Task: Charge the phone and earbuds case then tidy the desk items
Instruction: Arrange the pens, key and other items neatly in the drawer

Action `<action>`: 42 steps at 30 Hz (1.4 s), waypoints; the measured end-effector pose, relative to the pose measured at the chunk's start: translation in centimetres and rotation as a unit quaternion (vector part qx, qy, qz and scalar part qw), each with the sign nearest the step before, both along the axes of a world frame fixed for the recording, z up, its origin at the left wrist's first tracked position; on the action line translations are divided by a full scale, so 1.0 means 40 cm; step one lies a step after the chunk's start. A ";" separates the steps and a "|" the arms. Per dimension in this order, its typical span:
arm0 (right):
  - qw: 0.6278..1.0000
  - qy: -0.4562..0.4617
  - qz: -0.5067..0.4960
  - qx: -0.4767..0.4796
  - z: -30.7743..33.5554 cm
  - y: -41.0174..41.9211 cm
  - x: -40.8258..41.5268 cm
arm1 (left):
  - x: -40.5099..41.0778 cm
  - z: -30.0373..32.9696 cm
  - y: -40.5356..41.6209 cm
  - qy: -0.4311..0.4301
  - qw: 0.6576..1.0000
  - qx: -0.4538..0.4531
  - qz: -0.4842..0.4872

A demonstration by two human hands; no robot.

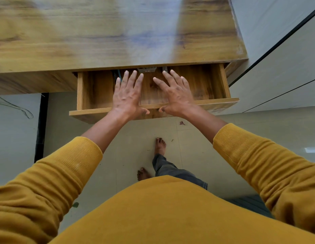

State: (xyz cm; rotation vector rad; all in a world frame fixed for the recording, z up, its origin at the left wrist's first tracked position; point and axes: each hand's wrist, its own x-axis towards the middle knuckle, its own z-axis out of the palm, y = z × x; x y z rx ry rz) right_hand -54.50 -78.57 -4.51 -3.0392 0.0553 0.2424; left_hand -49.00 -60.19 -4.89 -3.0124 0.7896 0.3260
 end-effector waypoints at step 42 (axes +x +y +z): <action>0.999 0.027 -0.003 -0.028 0.032 -0.034 0.199 | 0.154 0.053 -0.076 -0.022 0.998 0.039 0.045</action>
